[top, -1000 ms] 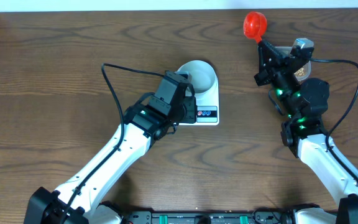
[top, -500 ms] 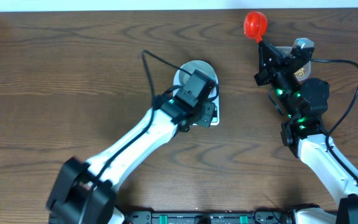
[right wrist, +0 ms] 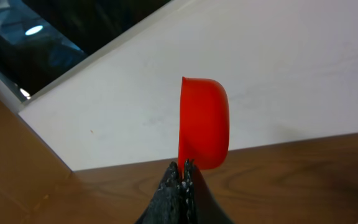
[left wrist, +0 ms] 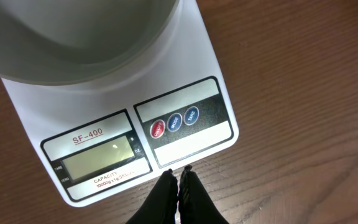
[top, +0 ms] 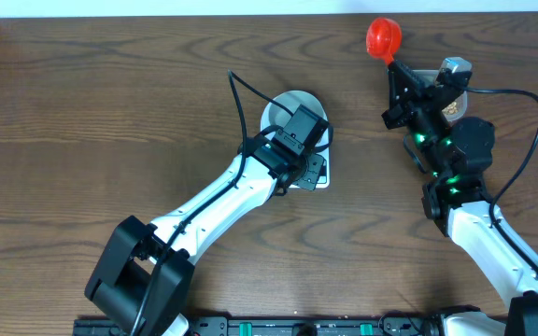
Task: Scoop item into bowl and weigh 50g on scale
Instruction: 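Move the left gripper over the scale's buttons while right holds scoop up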
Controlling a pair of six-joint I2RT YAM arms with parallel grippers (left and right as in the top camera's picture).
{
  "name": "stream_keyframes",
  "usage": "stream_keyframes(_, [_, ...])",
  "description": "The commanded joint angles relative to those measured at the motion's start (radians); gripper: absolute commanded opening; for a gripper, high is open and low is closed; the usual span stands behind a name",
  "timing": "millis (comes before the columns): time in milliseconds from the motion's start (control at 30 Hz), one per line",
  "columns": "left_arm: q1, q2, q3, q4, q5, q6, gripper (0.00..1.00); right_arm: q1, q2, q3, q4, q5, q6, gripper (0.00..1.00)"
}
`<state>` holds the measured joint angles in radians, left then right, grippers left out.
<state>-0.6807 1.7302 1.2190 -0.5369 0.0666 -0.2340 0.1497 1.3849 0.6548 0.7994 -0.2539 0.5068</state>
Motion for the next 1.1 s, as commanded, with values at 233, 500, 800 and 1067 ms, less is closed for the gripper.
stream_keyframes(233, [0.000,-0.003,0.024,0.023,-0.027,0.015,0.07,-0.007,0.001,0.019,-0.029,0.009,-0.019,0.01])
stream_keyframes(500, [0.000,0.024,0.023,0.042,-0.027,0.016,0.07,-0.007,0.003,0.019,-0.034,0.009,-0.019,0.01])
stream_keyframes(800, [0.000,0.068,0.023,0.052,-0.035,0.034,0.07,-0.007,0.003,0.019,-0.033,0.009,-0.019,0.01])
stream_keyframes(1067, [0.001,0.068,0.007,0.066,-0.113,0.063,0.07,-0.007,0.003,0.019,-0.033,0.009,-0.019,0.01])
